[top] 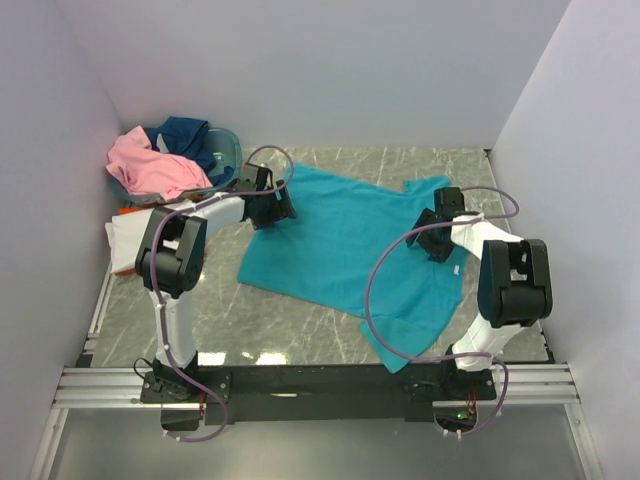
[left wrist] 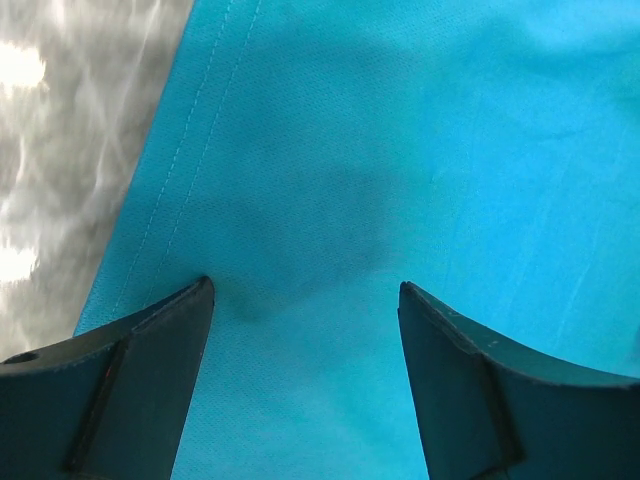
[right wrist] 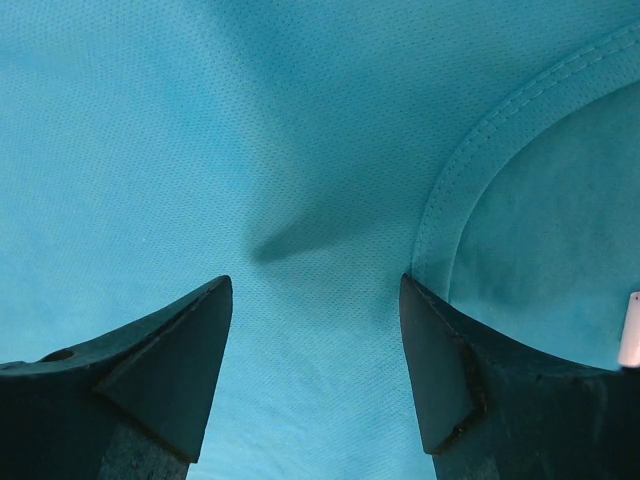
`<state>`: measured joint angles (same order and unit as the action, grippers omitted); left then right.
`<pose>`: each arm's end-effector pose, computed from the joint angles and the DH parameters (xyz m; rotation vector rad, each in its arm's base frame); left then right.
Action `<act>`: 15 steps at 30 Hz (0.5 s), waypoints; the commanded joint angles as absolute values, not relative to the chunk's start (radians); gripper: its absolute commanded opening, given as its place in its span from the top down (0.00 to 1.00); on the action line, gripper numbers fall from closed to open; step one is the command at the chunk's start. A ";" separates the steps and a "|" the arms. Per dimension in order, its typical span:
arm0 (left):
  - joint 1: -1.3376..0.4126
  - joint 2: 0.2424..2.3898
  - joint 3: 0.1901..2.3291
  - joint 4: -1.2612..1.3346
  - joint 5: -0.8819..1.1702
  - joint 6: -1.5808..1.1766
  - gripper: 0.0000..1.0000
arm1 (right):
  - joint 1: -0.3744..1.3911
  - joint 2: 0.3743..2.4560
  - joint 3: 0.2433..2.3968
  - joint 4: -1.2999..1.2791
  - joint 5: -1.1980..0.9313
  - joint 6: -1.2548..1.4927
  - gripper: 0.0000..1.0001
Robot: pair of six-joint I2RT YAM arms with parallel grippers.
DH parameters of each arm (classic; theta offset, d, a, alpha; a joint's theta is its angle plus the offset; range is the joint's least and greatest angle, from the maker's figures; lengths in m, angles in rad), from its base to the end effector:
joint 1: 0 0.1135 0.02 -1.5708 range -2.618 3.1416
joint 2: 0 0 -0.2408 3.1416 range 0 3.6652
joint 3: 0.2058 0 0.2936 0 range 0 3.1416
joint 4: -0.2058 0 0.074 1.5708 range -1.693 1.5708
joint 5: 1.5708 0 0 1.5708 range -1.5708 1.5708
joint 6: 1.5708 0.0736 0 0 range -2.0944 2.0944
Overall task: Fold and stack the t-shirts
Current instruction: Fold the tshirt
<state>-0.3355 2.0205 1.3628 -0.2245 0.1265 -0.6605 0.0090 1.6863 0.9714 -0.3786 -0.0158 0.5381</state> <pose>0.4523 -0.1675 0.0886 -0.3533 2.5108 -0.5752 0.3719 0.0045 0.0785 0.6957 2.5876 0.1965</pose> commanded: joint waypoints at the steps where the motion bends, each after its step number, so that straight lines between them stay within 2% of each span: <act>1: -0.339 2.105 1.409 -0.287 0.110 -0.620 0.18 | -0.023 1.749 1.021 -0.383 -0.026 0.543 0.25; 15: -0.333 2.322 1.724 -0.391 0.097 -0.581 0.18 | -0.040 1.931 1.227 -0.440 -0.048 0.543 0.26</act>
<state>-0.3355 2.2372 1.6875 -0.2790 0.1249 -0.6125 -0.0277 1.8706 1.1980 -0.3935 -0.0460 0.5385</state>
